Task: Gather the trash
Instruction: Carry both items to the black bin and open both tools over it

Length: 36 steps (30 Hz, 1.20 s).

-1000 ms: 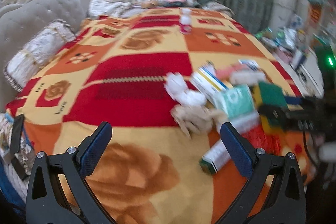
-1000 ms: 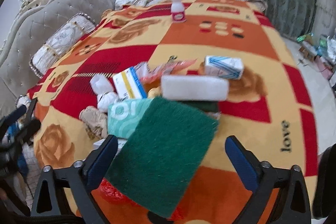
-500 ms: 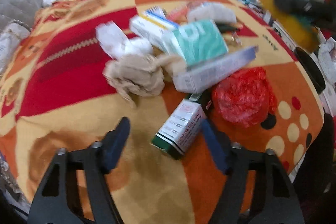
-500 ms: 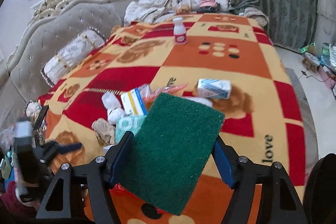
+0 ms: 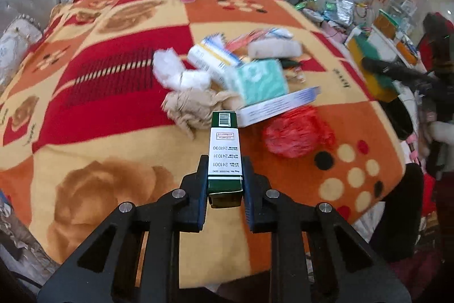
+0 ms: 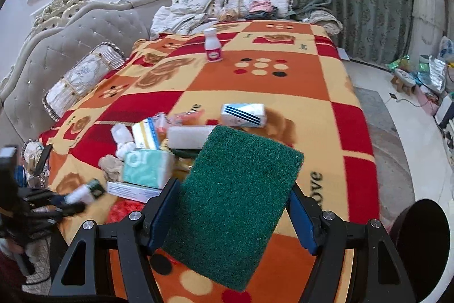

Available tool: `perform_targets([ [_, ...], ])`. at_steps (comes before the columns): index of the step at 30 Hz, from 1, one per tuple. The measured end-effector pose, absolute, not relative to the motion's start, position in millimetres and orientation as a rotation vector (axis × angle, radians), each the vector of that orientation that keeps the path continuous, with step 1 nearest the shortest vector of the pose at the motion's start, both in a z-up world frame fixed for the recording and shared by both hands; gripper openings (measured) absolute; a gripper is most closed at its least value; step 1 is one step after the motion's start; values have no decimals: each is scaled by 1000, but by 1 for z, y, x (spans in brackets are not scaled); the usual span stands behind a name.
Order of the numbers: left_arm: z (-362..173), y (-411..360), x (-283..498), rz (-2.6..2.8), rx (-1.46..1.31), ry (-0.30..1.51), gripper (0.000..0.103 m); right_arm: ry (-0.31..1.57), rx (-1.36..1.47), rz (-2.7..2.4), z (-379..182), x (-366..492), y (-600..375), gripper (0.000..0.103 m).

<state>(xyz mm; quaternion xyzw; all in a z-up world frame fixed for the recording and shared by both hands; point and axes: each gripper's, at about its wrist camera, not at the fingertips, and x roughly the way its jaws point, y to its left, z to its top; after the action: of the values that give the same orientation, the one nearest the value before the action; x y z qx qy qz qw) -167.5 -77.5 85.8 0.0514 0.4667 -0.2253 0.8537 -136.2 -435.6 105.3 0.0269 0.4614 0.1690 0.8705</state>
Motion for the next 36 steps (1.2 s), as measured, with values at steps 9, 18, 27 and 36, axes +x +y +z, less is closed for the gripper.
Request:
perform_targets([
  [9, 116, -164, -166, -649, 132, 916, 19, 985, 89, 269, 93, -143, -492, 70],
  [18, 119, -299, -161, -859, 164, 915, 19, 1016, 149, 93, 78, -156, -585, 70],
  [27, 104, -416, -164, -996, 169, 951, 19, 1049, 226, -109, 61, -178, -687, 70],
  [36, 79, -489, -166, -1092, 137, 1016, 21, 1073, 279, -214, 43, -196, -747, 70],
])
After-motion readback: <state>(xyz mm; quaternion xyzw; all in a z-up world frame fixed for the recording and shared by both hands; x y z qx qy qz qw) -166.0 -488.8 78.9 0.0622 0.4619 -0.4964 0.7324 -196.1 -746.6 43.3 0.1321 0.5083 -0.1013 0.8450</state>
